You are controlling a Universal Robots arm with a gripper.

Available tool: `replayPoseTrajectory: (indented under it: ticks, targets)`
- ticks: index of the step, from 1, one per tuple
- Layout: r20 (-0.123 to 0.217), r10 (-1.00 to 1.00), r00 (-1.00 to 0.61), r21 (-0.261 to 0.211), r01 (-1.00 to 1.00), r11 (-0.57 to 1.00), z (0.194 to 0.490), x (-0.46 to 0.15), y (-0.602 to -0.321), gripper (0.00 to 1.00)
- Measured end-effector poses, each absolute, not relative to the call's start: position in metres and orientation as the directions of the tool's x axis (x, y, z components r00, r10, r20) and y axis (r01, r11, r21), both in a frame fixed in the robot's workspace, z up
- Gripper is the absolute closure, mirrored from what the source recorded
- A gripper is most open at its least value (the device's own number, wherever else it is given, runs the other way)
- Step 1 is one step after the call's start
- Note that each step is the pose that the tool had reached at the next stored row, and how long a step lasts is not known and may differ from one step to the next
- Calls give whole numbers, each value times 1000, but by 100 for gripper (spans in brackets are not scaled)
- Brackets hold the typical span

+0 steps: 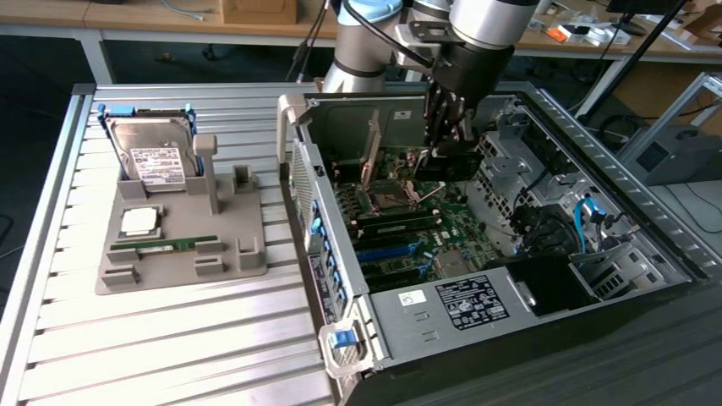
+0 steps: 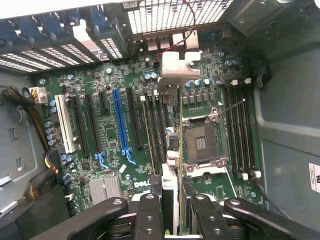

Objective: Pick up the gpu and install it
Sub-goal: 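Insert the gpu into the slot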

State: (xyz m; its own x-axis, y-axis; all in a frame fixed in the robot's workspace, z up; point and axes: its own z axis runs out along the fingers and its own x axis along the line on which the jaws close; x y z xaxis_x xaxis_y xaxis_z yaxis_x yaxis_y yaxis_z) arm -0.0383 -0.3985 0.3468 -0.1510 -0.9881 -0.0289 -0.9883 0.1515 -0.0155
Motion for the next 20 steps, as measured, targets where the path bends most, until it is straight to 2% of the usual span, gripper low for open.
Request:
replayPoseTrajectory:
  ticks: [20]
  targets:
    - [-29, -992, -123, -15, -992, 123, 346, -38, -398, 73]
